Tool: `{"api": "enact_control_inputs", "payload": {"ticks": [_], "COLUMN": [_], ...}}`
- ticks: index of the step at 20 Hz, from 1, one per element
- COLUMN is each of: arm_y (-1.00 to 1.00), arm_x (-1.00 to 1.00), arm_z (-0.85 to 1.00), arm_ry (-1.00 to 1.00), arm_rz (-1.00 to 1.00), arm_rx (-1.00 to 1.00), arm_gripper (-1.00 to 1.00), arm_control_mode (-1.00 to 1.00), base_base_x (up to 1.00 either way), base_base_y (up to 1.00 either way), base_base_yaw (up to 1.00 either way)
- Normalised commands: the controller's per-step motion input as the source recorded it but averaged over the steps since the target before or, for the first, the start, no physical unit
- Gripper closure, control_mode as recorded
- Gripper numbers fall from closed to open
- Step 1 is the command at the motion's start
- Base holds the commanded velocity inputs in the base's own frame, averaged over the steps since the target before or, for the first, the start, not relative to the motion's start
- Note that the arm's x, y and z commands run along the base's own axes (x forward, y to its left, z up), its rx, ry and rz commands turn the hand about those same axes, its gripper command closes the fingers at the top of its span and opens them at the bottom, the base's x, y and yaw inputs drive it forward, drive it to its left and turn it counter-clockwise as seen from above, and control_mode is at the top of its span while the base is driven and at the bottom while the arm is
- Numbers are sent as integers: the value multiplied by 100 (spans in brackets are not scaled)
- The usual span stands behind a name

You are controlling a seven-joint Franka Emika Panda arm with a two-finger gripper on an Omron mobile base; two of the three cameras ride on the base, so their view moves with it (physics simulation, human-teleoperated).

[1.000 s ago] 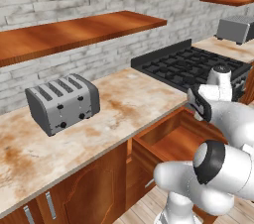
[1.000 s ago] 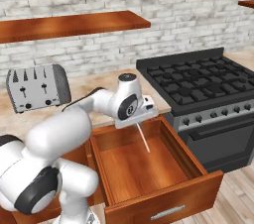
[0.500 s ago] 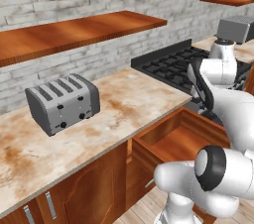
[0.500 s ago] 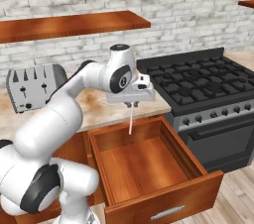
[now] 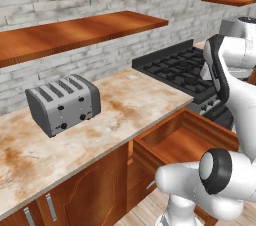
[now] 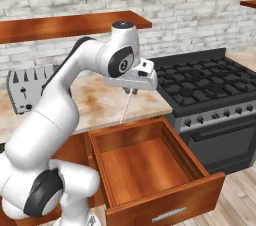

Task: Take a straw from the drawer in front and place it inside the glass cup on the dining counter.

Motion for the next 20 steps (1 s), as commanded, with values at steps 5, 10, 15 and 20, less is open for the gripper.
{"api": "enact_control_inputs", "payload": {"ticks": [5, 10, 15, 20], "arm_y": [13, 6, 0, 0], "arm_x": [-40, -17, 0, 0], "arm_z": [0, 0, 0, 0], "arm_ry": [-1, -1, 0, 0], "arm_rz": [0, 0, 0, 0], "arm_rx": [0, 0, 0, 0], "arm_gripper": [100, 100, 100, 100], "arm_control_mode": [-100, 100, 100, 100], "base_base_x": [0, -80, -85, -30], "base_base_y": [0, 41, 67, 4], "base_base_yaw": [0, -2, -4, -47]}}
